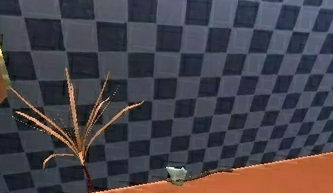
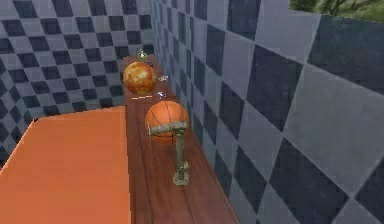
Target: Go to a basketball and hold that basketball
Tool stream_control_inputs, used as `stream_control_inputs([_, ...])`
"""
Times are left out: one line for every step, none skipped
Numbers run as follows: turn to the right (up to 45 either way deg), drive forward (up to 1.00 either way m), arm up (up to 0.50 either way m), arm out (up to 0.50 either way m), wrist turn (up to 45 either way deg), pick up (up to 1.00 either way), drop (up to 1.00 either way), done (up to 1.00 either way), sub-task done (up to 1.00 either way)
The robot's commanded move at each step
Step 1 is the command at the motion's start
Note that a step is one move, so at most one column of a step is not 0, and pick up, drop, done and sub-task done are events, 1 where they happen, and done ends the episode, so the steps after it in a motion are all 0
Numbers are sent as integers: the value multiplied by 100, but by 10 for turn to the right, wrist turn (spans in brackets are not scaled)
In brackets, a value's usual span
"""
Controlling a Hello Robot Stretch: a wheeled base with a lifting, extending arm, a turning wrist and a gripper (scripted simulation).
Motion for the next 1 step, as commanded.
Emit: stream_control_inputs([0,0,50,0,0,0,0,0,0])
